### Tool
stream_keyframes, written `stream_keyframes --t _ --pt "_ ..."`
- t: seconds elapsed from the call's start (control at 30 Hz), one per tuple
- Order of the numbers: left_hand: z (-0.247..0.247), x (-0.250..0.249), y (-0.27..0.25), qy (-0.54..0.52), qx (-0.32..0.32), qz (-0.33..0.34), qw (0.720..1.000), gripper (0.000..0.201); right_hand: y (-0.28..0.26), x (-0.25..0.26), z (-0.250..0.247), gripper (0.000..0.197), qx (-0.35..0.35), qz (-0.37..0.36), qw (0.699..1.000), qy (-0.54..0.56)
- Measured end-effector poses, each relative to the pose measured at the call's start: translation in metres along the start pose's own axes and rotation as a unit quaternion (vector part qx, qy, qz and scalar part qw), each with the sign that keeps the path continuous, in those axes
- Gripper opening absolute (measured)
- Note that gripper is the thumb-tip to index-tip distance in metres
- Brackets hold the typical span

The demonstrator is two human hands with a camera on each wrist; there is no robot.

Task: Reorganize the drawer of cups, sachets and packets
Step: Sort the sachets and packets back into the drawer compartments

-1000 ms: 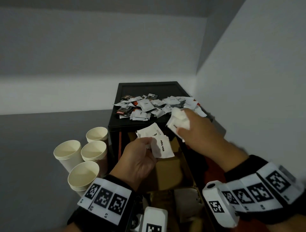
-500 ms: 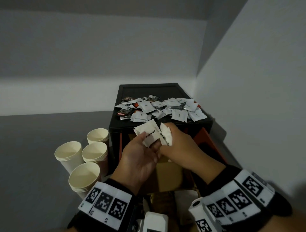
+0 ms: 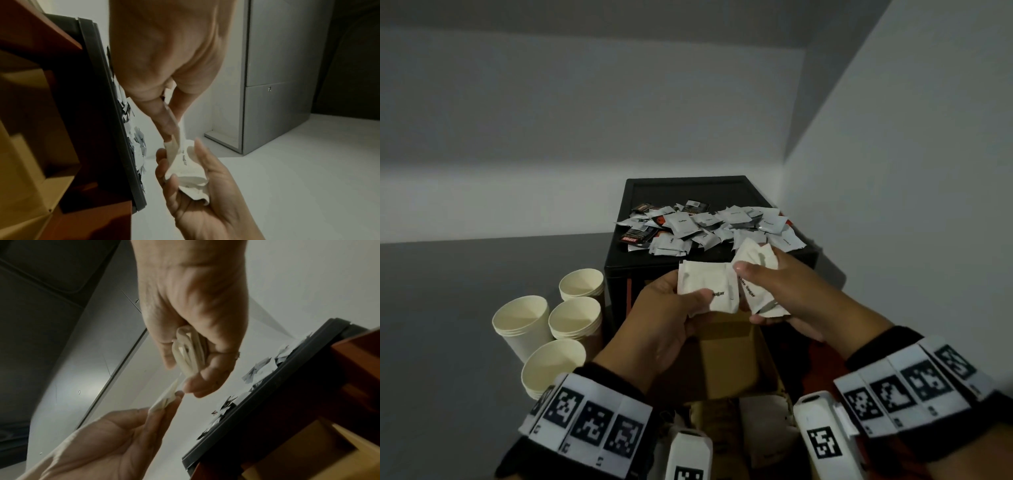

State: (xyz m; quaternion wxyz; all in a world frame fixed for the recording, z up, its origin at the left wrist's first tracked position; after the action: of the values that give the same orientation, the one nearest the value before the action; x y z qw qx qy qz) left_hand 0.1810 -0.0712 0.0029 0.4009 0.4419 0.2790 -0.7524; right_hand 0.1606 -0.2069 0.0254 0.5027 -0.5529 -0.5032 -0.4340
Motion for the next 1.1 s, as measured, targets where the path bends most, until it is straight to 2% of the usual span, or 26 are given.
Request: stream_keyframes --t 0.17,0.23,0.33,0.43,0.6,0.83,1.03,1.1 --pt "0.007 -0.003 -0.003 0.088 0.039 0.013 0.995 0.034 0.0 -0.001 0.014 0.037 0.033 -0.023 0.999 -0.023" --pt "0.008 -0.002 -0.003 0.085 0.042 0.003 0.995 0.033 0.0 -0.003 0.013 0.036 0.018 -0.023 0.999 -0.016" --pt "0.006 -0.002 -0.002 0.014 0.011 -0.014 1.0 0.01 0.001 -0.005 0.01 0.034 -0.003 -0.023 1.0 0.003" --pt "-0.003 0.0 -0.001 -0.026 -0.047 -0.04 0.998 0.02 0.0 -0.003 0.009 0.034 0.003 -0.033 0.999 0.013" --pt "-0.006 -0.004 0.002 -0.038 -0.049 -0.03 0.998 0.028 -0.001 -0.003 0.006 0.033 0.011 -0.041 0.999 0.032" --pt "-0.007 -0.008 0.003 0.034 -0.045 -0.017 0.998 0.014 -0.003 -0.003 0.005 0.034 0.045 -0.032 0.998 0.034" --pt "-0.013 -0.007 0.003 -0.029 -0.081 -0.017 0.996 0.013 -0.002 -0.002 0.006 0.033 0.048 -0.041 0.998 0.028" --pt "-0.024 -0.012 0.003 -0.064 -0.114 0.002 0.991 0.015 -0.003 -0.004 0.003 0.03 0.044 -0.035 0.998 0.036"
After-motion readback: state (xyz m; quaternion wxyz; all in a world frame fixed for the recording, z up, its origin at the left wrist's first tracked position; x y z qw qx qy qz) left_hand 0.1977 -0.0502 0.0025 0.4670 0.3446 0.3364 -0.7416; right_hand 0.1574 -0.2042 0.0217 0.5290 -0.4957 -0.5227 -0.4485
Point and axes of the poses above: each hand's wrist, its own y-axis towards the middle knuckle, its own z-axis out of the palm, x = y × z, the point moved 7 cm from there along y, towards the middle knuckle, and after that the axes turned 6 degrees about x, right-handed, at the moved point
